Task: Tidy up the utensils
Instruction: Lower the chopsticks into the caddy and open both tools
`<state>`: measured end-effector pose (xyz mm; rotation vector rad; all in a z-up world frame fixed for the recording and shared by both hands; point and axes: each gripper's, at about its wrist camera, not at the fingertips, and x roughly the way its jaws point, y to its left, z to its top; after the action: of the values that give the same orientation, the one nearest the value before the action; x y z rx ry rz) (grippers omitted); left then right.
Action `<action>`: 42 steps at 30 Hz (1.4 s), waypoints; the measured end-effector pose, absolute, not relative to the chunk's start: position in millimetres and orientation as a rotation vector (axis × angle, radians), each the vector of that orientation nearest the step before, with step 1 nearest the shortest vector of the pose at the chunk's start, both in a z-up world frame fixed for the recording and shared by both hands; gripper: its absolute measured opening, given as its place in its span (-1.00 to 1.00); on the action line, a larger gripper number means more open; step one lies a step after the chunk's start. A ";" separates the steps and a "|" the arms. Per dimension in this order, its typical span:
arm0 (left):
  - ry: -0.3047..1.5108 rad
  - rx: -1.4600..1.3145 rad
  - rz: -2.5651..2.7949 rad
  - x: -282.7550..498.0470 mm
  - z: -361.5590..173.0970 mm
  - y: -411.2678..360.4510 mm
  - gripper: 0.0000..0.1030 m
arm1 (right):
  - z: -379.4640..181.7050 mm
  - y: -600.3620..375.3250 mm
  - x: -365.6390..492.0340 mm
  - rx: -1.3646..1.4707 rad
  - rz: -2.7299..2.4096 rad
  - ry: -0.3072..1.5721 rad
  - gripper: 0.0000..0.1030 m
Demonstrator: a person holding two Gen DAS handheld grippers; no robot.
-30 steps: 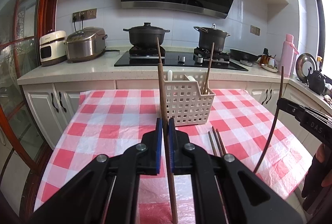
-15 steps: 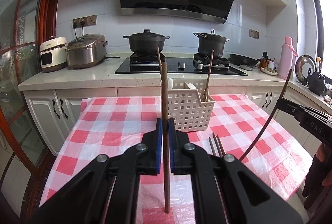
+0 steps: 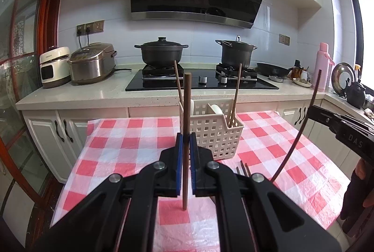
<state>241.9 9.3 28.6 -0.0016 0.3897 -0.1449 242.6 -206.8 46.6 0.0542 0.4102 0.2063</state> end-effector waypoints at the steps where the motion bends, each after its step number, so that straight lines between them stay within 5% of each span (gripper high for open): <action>1: 0.391 -0.002 -0.152 245.6 31.4 8.7 -0.89 | 48.1 -206.6 246.6 0.054 0.208 0.410 -0.89; 30: 0.283 0.021 -0.234 334.4 181.3 -18.0 -0.89 | 138.0 -204.5 349.8 0.068 0.250 0.334 -0.89; 42: 0.333 -0.041 -0.215 418.8 172.1 -16.7 -0.89 | 117.2 -189.4 402.0 0.064 0.269 0.408 -0.89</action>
<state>418.8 -16.7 172.1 -0.0415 0.3335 -0.2152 402.0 -189.4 117.2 0.0642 0.4079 0.2686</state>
